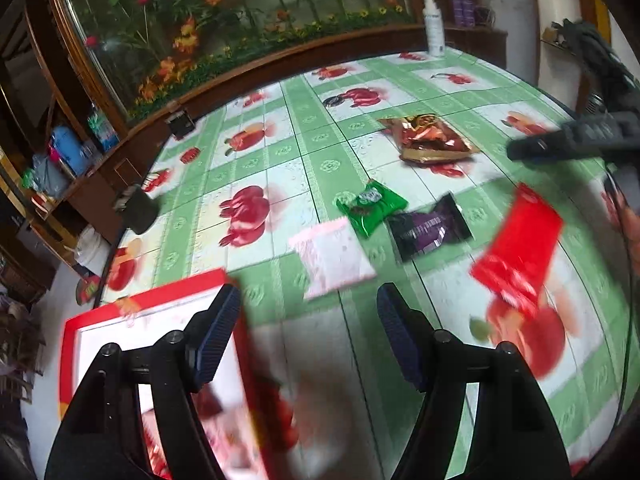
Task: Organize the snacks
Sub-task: 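Move both tools back over the table toward the remaining packets, then grasp the pale pink packet with the left tool while the right tool grasps the long red packet, then carry the pale pink and long red packets over the white tray, then open both tools to drop the packets into the tray, then grasp the brown packet with the right tool while the left tool moves to the dark purple packet, then grasp the dark purple packet with the left tool while the right tool holds the brown packet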
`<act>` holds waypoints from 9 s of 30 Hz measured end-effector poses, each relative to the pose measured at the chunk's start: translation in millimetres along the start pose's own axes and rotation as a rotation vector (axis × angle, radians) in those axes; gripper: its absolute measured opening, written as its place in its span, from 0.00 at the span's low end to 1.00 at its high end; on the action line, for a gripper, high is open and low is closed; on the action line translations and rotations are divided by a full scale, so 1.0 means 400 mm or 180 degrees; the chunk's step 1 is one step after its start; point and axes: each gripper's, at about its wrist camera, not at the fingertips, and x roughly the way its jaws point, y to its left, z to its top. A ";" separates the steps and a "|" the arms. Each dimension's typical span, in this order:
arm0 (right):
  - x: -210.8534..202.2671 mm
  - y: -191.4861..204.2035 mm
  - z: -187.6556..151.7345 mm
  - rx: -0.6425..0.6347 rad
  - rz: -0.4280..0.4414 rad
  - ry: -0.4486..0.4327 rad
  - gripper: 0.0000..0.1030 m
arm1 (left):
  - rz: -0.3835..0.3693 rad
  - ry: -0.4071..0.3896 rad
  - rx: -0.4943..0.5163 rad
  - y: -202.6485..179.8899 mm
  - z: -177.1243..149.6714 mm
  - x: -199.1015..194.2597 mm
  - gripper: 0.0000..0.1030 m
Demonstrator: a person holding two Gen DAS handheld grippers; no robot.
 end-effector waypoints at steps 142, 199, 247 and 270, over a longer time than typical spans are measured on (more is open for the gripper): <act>0.118 0.688 -0.172 -0.0619 0.0959 0.0282 0.49 | 0.0038 -0.0423 -0.1587 0.460 -0.327 -0.218 0.42; 0.012 0.175 0.142 0.0218 0.0431 -0.0617 0.69 | 0.0695 -0.0394 -0.1028 0.311 -0.191 -0.202 0.81; 0.138 0.013 0.137 0.1009 -0.0156 0.0347 0.36 | -0.1653 0.0203 0.1217 -0.212 0.109 0.131 0.43; 0.127 0.038 0.143 0.0932 0.0187 0.0358 0.22 | -0.1307 0.0212 0.0126 -0.088 0.033 0.060 0.35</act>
